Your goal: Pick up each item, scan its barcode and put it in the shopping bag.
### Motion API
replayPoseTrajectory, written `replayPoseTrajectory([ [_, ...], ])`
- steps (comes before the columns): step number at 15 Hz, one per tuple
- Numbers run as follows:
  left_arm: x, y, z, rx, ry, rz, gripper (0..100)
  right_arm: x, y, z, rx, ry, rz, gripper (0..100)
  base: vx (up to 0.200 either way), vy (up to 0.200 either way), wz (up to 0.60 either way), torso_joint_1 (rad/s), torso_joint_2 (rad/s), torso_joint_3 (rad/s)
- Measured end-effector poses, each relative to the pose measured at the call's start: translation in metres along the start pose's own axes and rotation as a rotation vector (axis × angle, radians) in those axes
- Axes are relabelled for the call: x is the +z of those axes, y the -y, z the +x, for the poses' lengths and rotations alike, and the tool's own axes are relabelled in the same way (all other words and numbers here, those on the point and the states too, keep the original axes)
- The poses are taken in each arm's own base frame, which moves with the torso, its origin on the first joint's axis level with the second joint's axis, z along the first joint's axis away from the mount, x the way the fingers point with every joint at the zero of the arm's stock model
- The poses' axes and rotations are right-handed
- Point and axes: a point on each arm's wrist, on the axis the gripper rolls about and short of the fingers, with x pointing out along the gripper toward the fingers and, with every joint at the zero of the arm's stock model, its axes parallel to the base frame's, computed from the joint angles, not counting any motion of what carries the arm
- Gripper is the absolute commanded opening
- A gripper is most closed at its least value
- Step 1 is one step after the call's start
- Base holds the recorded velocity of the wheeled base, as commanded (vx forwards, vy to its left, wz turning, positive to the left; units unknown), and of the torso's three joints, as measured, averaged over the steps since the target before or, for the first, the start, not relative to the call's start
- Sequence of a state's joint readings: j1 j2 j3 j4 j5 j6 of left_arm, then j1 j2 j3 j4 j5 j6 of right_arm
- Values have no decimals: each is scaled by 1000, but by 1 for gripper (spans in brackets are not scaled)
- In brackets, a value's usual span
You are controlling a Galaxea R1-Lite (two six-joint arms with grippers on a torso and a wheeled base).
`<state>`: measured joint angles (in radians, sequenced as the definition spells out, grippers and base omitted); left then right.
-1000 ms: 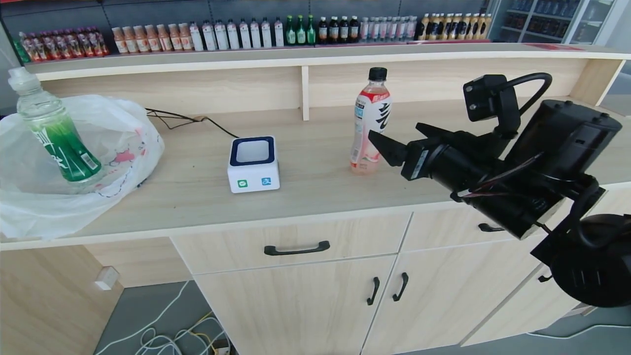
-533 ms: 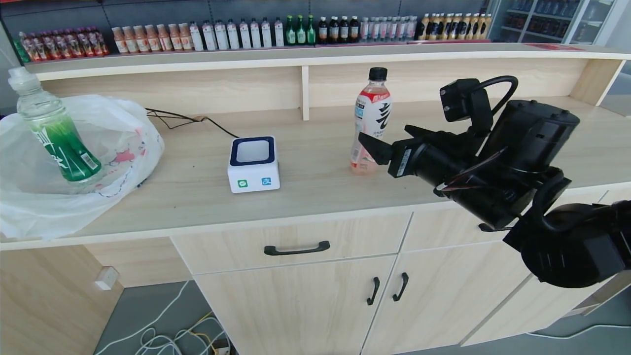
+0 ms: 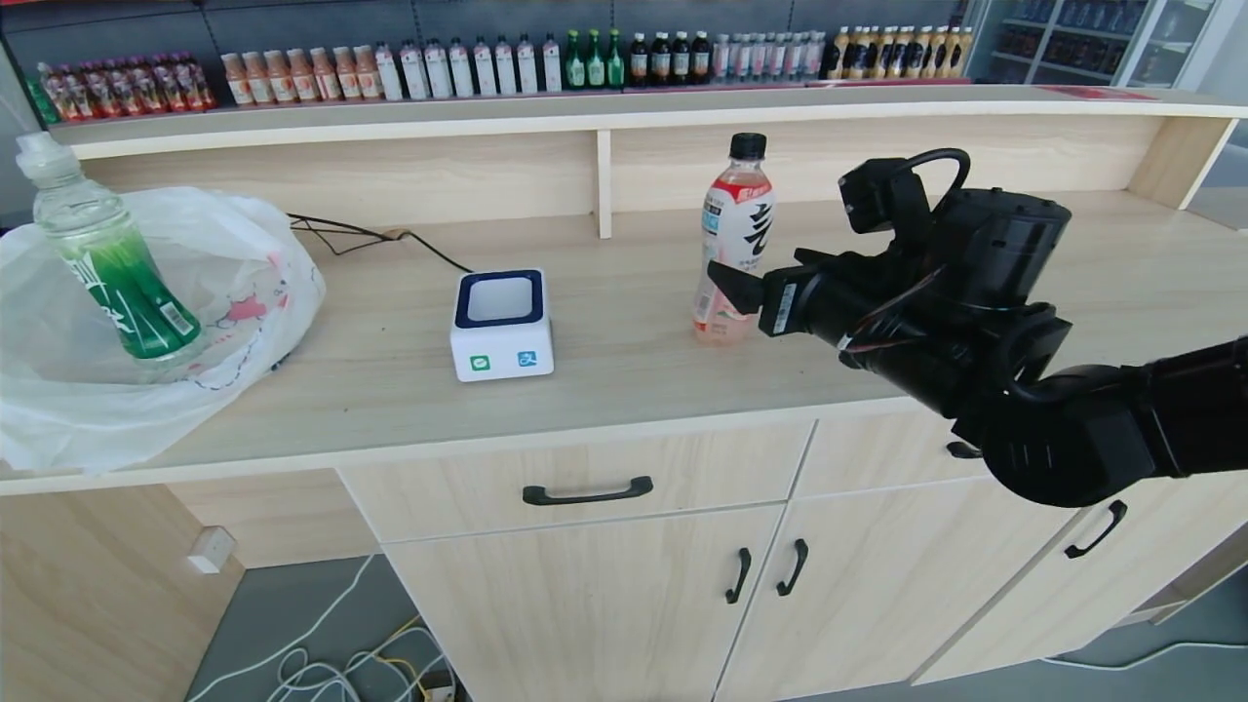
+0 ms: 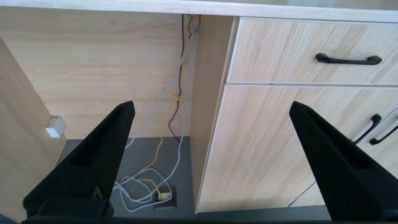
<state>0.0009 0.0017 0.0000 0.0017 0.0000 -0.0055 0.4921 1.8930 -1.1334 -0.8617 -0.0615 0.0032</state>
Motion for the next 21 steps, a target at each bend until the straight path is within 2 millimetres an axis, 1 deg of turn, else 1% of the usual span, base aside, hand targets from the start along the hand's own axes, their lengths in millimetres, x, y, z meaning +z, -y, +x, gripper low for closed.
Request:
replayPoseTrajectory([
  [6,0,0,0,0,0,0,100,11,-2,25,1,19,-16,100,0,0,0,0,0,0],
  [8,0,0,0,0,0,0,100,12,7,32,-23,31,-38,100,0,0,0,0,0,0],
  [9,0,0,0,0,0,0,100,10,12,35,-34,29,-41,100,0,0,0,0,0,0],
  [12,0,0,0,0,0,0,100,3,15,39,-43,15,-62,100,0,0,0,0,0,0],
  [17,0,0,0,0,0,0,100,-3,15,55,-51,26,-98,100,0,0,0,0,0,0],
  [21,0,0,0,0,0,0,100,-12,15,61,-45,11,-121,100,0,0,0,0,0,0],
])
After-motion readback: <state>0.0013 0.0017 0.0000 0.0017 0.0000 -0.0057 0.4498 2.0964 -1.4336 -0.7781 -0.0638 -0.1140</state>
